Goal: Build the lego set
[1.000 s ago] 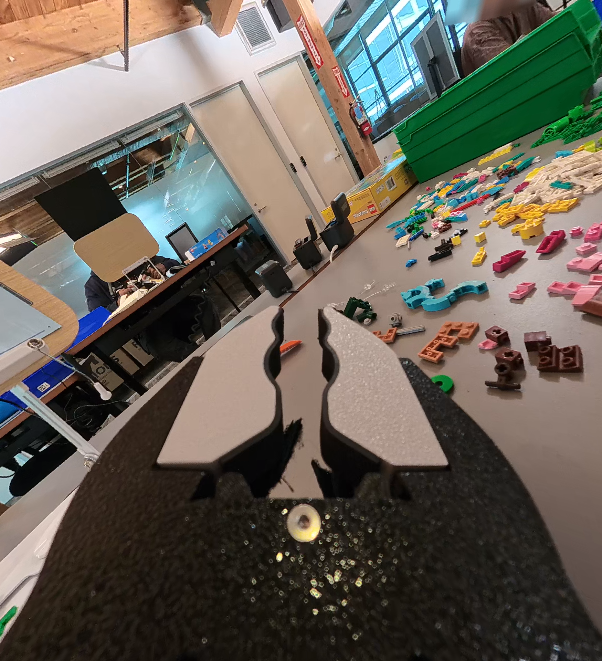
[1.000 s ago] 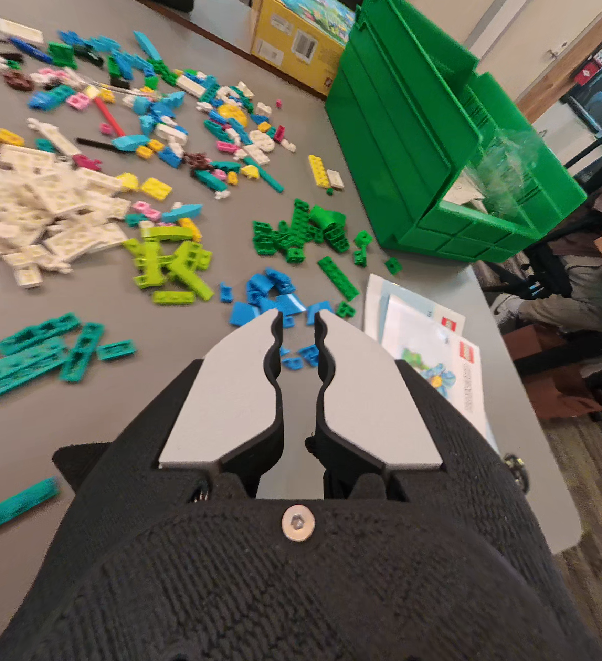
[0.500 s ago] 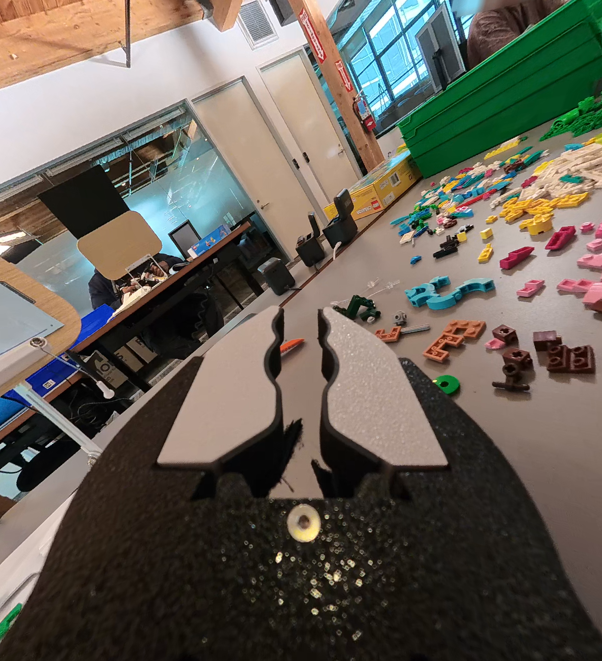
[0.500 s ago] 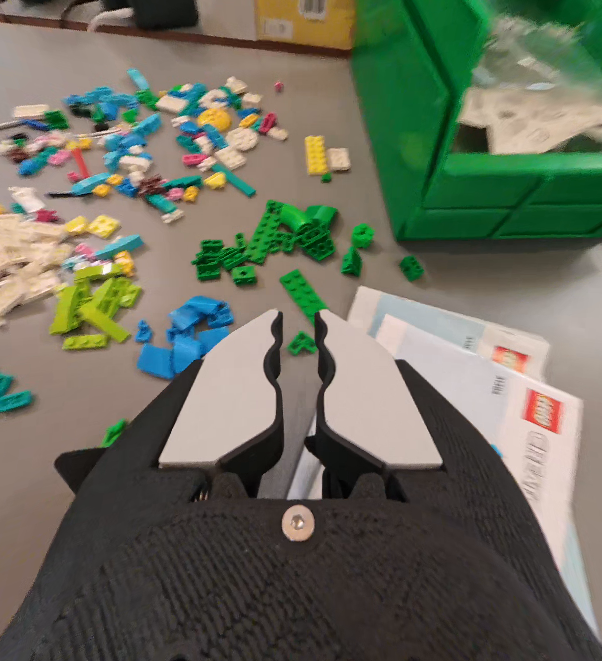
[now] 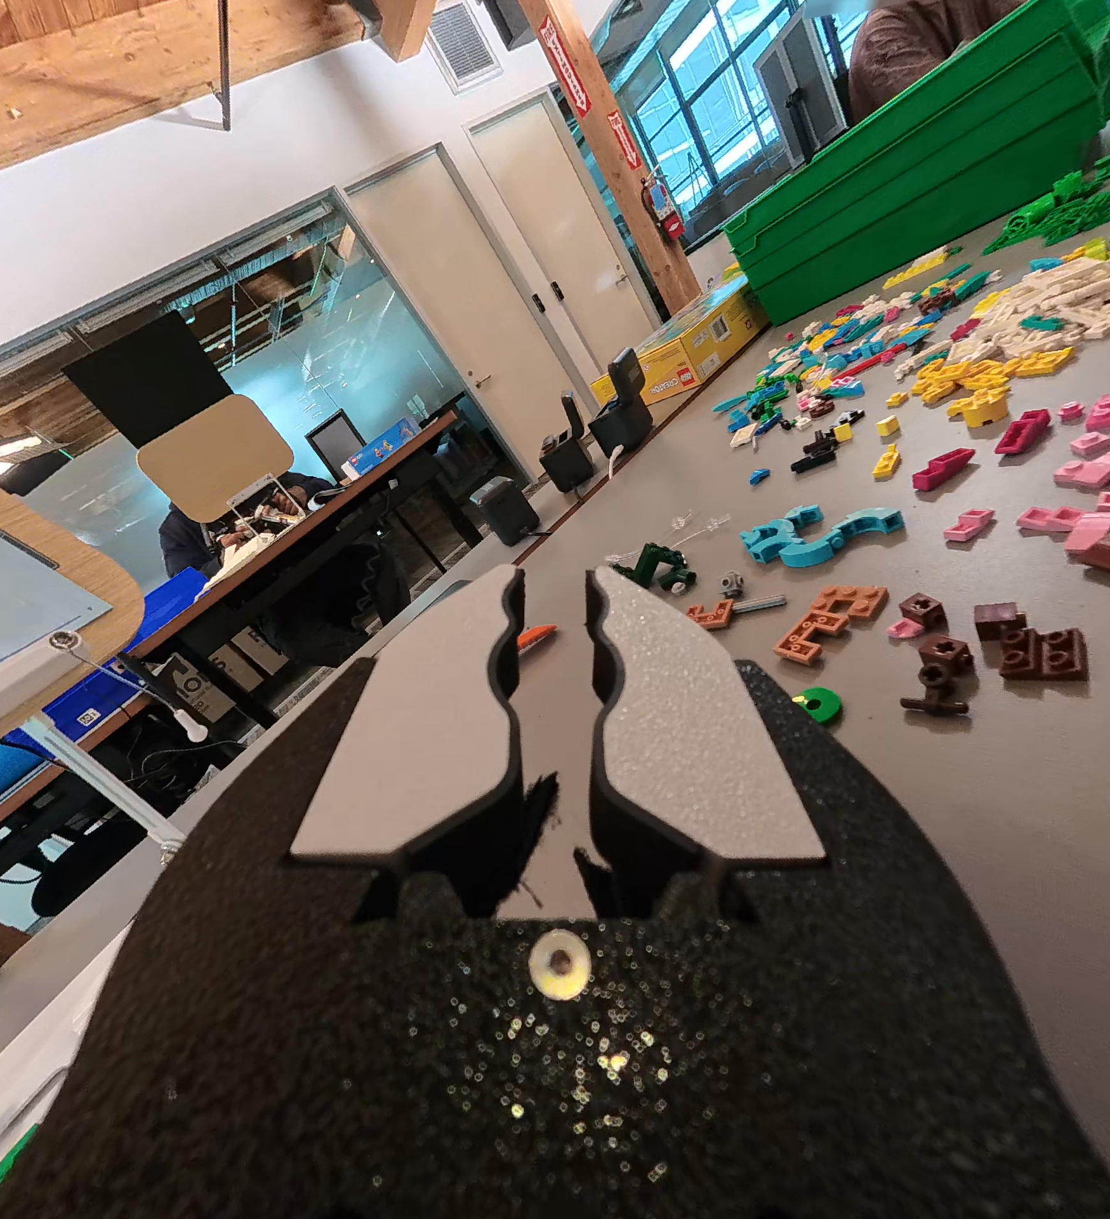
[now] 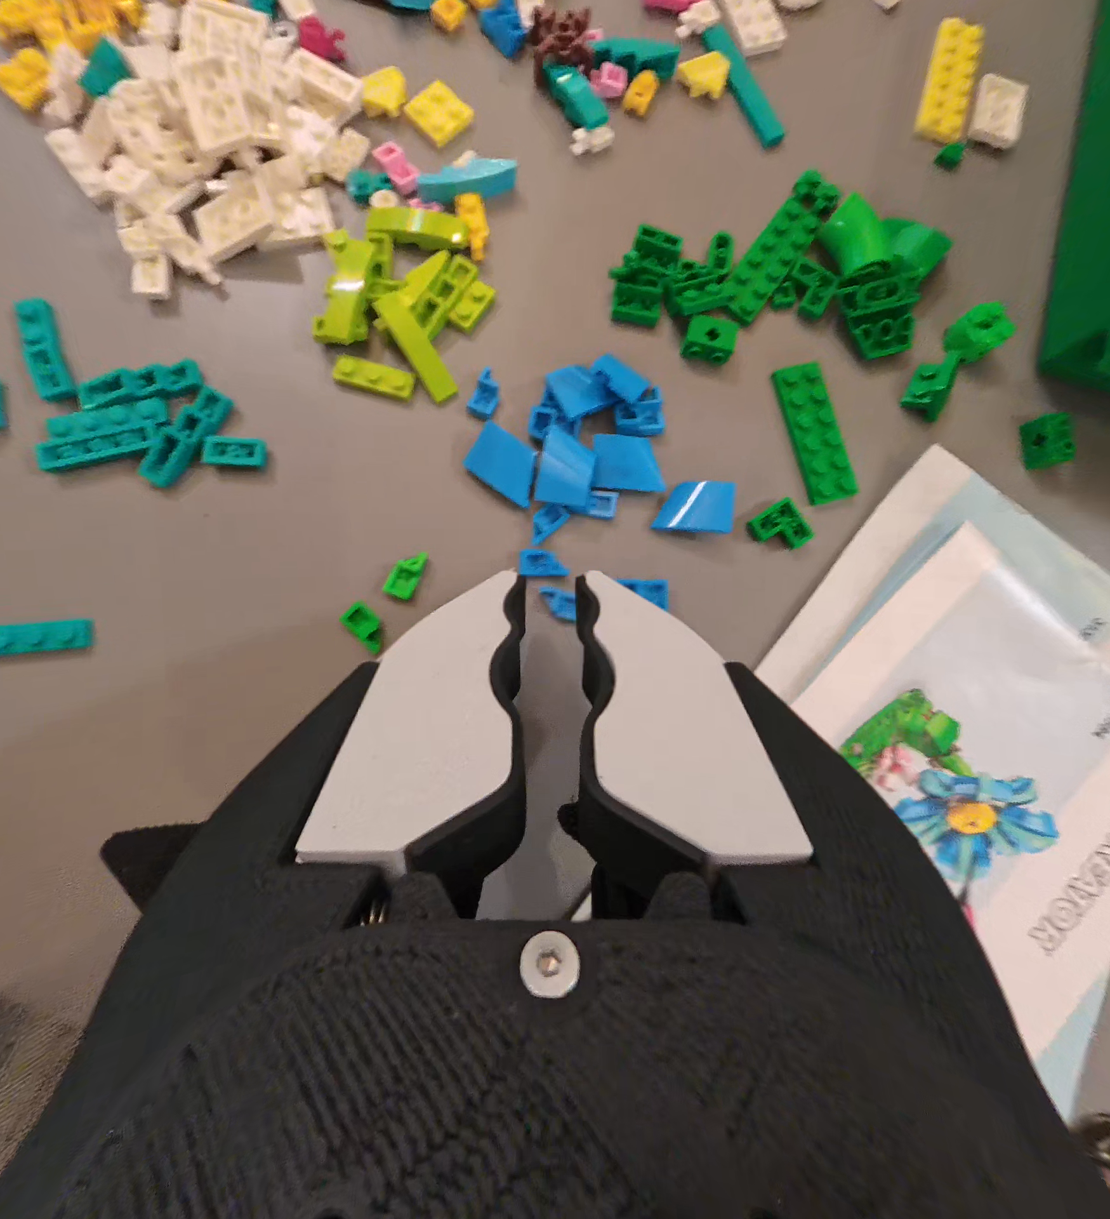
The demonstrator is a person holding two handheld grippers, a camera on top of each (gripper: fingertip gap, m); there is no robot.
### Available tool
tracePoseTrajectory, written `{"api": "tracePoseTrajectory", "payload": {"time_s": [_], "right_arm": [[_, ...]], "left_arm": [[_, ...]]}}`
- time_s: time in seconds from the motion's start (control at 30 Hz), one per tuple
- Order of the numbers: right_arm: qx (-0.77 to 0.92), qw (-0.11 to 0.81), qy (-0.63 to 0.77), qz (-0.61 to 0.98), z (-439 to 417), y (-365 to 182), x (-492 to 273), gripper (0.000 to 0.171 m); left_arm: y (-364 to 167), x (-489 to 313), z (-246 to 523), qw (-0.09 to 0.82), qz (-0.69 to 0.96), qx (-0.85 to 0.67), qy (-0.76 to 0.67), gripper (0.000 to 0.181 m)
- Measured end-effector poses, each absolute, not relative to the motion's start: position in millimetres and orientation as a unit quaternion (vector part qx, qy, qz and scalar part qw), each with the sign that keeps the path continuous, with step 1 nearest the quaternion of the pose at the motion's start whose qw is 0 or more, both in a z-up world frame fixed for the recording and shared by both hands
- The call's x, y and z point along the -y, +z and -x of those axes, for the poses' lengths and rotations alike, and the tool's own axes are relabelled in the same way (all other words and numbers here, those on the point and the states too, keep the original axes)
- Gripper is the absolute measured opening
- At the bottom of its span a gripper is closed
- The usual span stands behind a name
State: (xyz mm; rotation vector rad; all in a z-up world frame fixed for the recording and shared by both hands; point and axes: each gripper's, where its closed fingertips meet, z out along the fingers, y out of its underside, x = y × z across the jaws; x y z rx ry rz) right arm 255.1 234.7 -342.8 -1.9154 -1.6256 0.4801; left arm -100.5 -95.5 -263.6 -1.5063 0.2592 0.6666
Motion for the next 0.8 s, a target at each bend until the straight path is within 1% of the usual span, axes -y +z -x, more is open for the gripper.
{"api": "tracePoseTrajectory", "payload": {"time_s": [0.03, 0.2, 0.3, 0.4, 0.53, 0.67, 0.8], "right_arm": [[0.608, 0.294, 0.170, 0.718, -253, -343, -241, 0.013], [0.612, 0.298, 0.150, 0.717, -238, -344, -265, 0.014], [0.601, 0.320, 0.137, 0.719, -227, -341, -285, 0.015], [0.542, 0.344, 0.131, 0.755, -221, -336, -313, 0.016], [0.500, 0.347, 0.193, 0.770, -204, -332, -326, 0.017], [0.448, 0.387, 0.135, 0.795, -209, -329, -360, 0.018], [0.464, 0.377, 0.165, 0.784, -193, -330, -360, 0.023]], "left_arm": [[-264, 96, 101, 0.672, 0.669, -0.115, 0.296, 0.017], [-264, 95, 100, 0.671, 0.669, -0.117, 0.297, 0.017], [-264, 95, 100, 0.671, 0.669, -0.117, 0.296, 0.017], [-264, 95, 100, 0.671, 0.669, -0.117, 0.296, 0.017], [-264, 95, 100, 0.671, 0.669, -0.117, 0.296, 0.017], [-264, 95, 100, 0.672, 0.669, -0.116, 0.296, 0.017], [-264, 95, 101, 0.672, 0.669, -0.115, 0.296, 0.017]]}}
